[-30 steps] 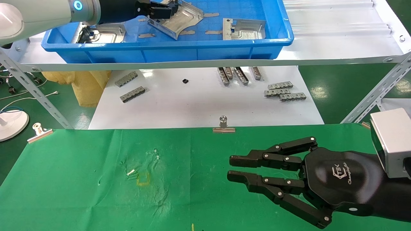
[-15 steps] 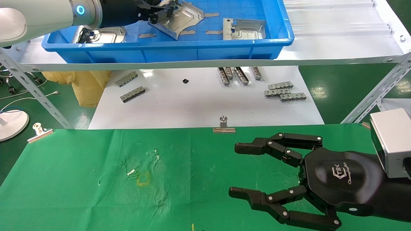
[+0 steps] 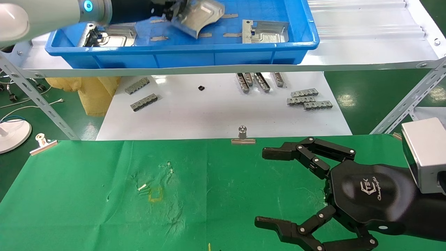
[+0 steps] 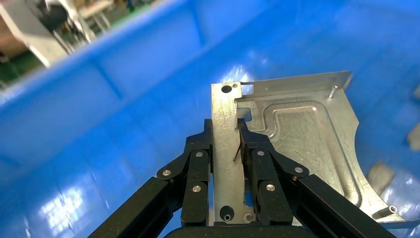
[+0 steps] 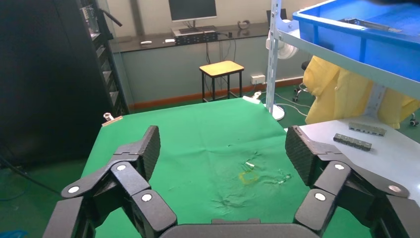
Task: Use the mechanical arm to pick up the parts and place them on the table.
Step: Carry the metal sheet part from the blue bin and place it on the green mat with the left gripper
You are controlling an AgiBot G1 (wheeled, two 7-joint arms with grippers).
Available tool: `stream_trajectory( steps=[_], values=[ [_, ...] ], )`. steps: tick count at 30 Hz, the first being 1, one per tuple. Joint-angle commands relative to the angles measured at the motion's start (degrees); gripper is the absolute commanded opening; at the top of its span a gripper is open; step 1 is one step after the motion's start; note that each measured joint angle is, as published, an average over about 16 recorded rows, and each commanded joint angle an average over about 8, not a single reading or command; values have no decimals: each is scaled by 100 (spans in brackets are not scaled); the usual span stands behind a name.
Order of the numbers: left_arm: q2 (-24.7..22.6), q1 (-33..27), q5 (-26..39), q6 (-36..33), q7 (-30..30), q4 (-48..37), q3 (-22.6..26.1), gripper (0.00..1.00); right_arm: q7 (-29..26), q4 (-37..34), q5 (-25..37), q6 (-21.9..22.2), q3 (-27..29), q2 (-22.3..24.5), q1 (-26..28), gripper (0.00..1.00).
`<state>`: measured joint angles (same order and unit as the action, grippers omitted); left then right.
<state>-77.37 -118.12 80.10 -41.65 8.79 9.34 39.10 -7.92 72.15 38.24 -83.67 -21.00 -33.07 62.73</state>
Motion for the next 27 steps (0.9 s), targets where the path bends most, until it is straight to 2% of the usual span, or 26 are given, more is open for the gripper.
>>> stream_trajectory(
  steps=[1,6,10,27],
  values=[
    [2,-23,-57,38,-76,63,-4,0,0,0,0,0,0,0,0,100],
    [125,-196,-384,-255,-490,87,-188,0,0,0,0,0,0,0,0,100],
    [318,-307,-627,-863,-915,70,-331,0,0,0,0,0,0,0,0,100],
    [1438,-116,-1272,-4685,-2807,239,-578,0,1,0,-1,0,-1,0,0,100]
  ],
)
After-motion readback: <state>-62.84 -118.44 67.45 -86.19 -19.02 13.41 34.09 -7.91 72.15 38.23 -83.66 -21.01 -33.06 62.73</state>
